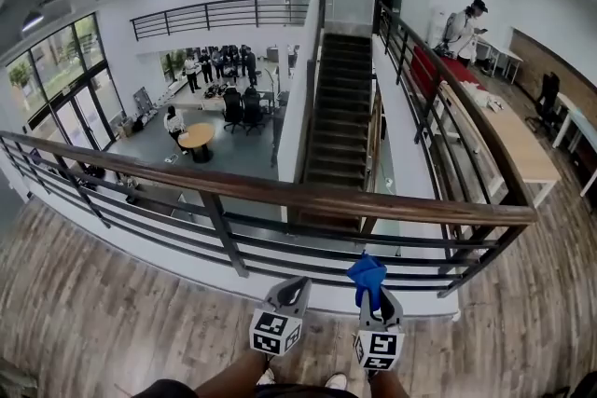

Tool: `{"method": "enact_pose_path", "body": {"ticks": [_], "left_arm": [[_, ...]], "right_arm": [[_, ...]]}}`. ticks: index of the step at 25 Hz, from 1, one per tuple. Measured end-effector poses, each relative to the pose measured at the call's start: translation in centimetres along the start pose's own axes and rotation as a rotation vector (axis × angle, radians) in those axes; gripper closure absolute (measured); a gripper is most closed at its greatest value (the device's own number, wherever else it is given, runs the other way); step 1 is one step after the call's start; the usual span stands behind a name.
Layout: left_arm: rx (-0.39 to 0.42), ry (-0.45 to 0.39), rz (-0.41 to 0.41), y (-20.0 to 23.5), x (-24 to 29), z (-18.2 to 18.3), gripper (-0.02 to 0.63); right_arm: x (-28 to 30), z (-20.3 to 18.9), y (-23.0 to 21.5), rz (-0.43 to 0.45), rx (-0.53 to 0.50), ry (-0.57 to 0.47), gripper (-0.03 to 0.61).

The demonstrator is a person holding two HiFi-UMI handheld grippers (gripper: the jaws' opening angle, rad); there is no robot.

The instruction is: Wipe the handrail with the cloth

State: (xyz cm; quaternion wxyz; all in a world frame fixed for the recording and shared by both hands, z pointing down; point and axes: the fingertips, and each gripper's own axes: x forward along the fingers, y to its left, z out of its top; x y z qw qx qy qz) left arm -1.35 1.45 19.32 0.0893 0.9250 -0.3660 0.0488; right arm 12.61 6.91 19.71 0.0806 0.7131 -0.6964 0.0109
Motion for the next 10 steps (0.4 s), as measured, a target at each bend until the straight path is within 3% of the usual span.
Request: {"method": "enact_pose_path", "body": {"ticks": [5,10], "left_arm": [[-0.007,0.004,0.008,0.5,0.0,0.2,0.609],[0.035,-0.030,0.042,1.9,-1.6,1.1,0.610]], "right_arm": [[0.1,0.3,-0.1,-0.004,-0.003,0.001,0.486],[0.1,1.6,1.7,0.000,-0.084,-0.015,0.486]]}}
